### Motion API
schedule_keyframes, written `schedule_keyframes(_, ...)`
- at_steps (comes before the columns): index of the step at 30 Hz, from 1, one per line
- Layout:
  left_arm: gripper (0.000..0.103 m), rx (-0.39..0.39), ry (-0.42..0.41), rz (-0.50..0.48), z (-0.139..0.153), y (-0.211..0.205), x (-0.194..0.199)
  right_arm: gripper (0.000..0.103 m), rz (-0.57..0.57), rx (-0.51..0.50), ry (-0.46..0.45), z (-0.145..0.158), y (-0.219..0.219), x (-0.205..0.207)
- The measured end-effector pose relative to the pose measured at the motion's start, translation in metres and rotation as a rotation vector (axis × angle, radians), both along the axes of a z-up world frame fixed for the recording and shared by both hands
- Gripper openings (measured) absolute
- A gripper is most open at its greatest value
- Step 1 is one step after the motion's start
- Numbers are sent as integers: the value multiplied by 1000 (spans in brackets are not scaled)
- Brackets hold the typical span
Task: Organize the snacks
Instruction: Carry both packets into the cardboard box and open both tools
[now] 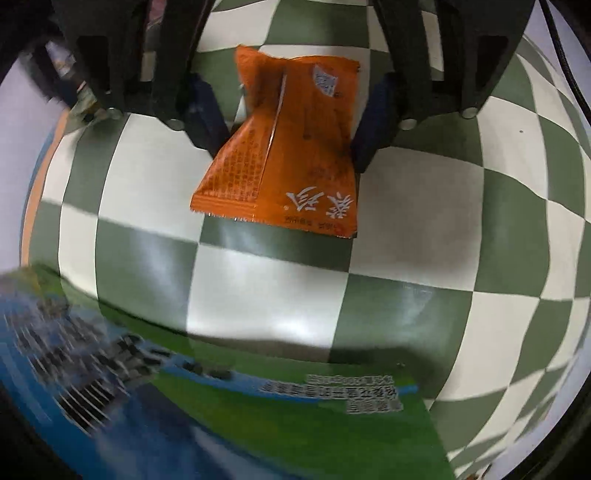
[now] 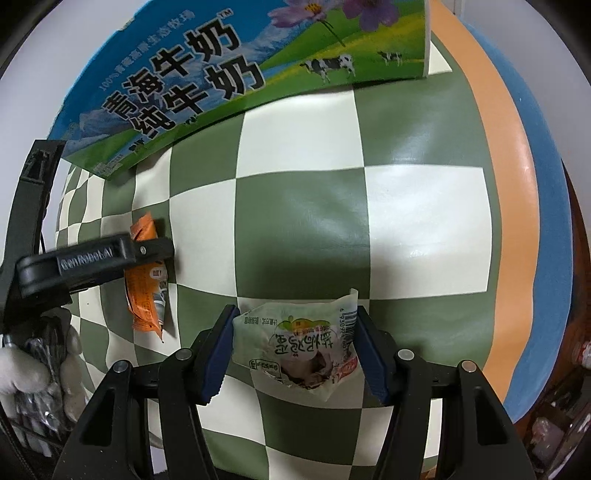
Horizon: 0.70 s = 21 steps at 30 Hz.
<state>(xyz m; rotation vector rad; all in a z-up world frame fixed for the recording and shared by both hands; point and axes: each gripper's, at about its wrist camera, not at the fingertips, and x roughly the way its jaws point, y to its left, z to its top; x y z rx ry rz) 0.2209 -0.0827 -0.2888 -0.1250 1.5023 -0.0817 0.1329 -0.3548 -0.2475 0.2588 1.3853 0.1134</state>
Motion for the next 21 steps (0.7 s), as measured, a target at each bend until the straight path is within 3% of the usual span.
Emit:
schedule_keyframes(4, 54, 19, -14, -37, 6, -8, -12, 63, 11, -8, -21, 7, -1, 0)
schedule_keyframes(8, 54, -13, -40, -26, 26, -16, -23, 63, 22, -2, -38, 15, 0, 2)
schedule_keyframes(14, 54, -124, -159, -22, 102, -22, -18, 63, 29, 43, -96, 50, -7, 6)
schedule_keyframes(17, 54, -186, -240, -28, 152, -39, 1, 63, 30, 66, -156, 82, -11, 14)
schedule_keyframes(21, 54, -230, -338, -46, 211, -30, 31, 63, 22, 95, -257, 131, -19, 36)
